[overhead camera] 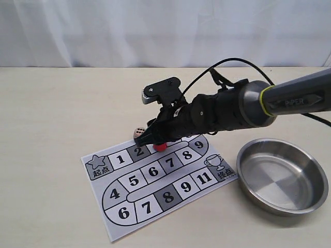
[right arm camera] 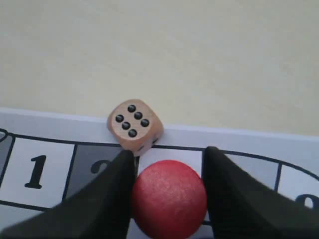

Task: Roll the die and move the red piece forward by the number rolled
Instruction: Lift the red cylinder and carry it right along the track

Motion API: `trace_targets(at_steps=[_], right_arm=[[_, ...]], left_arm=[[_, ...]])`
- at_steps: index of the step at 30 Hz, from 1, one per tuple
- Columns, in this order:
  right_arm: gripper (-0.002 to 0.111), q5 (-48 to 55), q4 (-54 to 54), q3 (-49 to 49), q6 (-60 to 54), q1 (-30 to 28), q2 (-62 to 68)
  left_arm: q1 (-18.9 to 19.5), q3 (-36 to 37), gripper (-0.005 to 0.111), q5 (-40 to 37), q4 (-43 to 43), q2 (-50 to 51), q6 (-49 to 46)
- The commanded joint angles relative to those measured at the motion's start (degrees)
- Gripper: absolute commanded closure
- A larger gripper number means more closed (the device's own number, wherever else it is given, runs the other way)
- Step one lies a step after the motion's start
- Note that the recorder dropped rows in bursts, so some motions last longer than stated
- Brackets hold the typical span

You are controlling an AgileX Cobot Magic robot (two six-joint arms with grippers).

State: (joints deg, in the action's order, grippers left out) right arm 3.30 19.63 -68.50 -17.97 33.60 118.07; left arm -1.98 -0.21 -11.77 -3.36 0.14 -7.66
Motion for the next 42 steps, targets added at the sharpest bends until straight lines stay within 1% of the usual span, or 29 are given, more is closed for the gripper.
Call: trace_targets(at_steps=[1,12,17,26,31,42], right_arm=[[0.104,-2.1,1.1,0.7,-0.3,0.6,-0.5],[0.104,-0.2,0.8,0.7,-0.1,0.6,-0.7],[0.104,-0.4,0.8,0.7,-1.8,0.2,-3.6],[0.104,0.0,0.8,0.7,-1.3,-3.5,-6.2],[0.104,-0.3,0.8,0.7,-0.8,-4.3,-5.1],[0.104,-1.5,0.8,0.7,-0.4,-4.2,0.4]], left_arm=[[-0.2,0.2,0.107,0.5,-0.2,-0.1,0.3],[-0.2,0.2,0.107,0.5,-0.1,-0.1,0.3],[-0.2,0.2,0.107,0.5,-0.1,-0.1,0.3],[-0.2,0.2,0.107,0.5,-0.1,-0.1,0.3],[-0.2,0.2,0.107,0.5,-0.1,-0.1,0.3],[-0.2,0.2,0.107,0.5,-0.1,-0.1,0.3]])
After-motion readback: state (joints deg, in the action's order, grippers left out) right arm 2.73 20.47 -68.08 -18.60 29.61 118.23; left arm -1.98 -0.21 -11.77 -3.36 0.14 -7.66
